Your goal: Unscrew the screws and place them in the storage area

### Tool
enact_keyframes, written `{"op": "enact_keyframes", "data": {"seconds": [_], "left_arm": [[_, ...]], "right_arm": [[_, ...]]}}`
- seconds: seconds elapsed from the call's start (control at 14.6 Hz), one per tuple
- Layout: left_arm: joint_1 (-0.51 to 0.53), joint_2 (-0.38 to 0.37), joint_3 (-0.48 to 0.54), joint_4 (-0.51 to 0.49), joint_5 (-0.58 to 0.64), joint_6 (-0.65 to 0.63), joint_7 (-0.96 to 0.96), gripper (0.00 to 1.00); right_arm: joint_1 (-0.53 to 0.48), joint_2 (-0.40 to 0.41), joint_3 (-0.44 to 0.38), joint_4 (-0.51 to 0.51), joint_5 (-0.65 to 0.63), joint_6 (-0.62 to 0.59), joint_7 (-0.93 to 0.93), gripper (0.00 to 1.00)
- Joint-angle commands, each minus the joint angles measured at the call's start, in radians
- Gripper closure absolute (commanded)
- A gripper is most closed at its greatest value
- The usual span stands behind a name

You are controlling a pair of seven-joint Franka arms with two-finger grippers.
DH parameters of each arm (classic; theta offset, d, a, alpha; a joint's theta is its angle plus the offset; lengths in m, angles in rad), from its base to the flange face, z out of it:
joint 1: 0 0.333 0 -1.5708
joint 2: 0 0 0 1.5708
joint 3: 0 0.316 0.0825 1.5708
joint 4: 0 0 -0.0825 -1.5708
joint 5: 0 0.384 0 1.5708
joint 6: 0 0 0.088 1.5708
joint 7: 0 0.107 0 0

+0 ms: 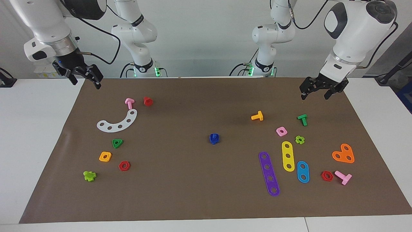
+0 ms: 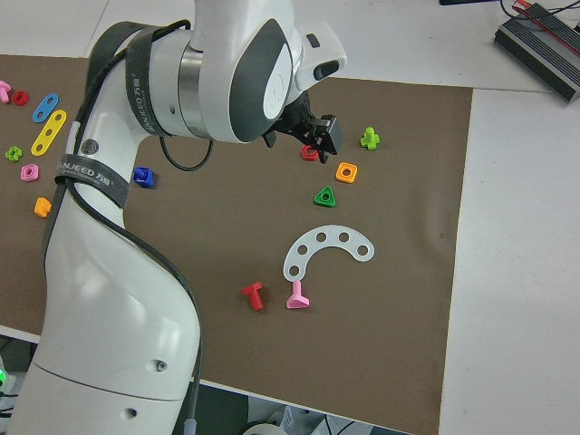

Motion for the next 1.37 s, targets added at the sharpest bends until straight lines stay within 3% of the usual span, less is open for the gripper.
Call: {"op": "enact_keyframes", "data": {"seconds": [0.0,0.55,0.82,1.03,1.3], "left_arm": [[0.008,-0.017,-0.001,-0.020,-0.015,0.001,0.018,0.00],[-0.008,-0.055,-0.012,-0.089,-0.015,-0.003,0.005,0.00],[-0.101,-0.087,-0.021,-0.181,-0.015,0.067,-0.111,0.00],[-0.198,-0.064,-0.021,-0.186,-0.033,0.121,-0.256,0.00],[-0.343,0.037,-0.018,-0.175,-0.055,0.280,-0.442,0.00]], "right_arm": [[-0.018,-0.012,0.012,-0.015,0.019,0.001,-0.009,0.00],[-0.018,-0.012,0.014,-0.012,0.019,0.004,-0.015,0.00],[-0.018,-0.014,0.014,-0.012,0.021,-0.002,-0.018,0.00],[0.002,-0.014,0.028,-0.012,0.021,-0.001,-0.014,0.00],[0.002,-0.014,0.028,-0.012,0.021,-0.002,-0.015,0.00]]}}
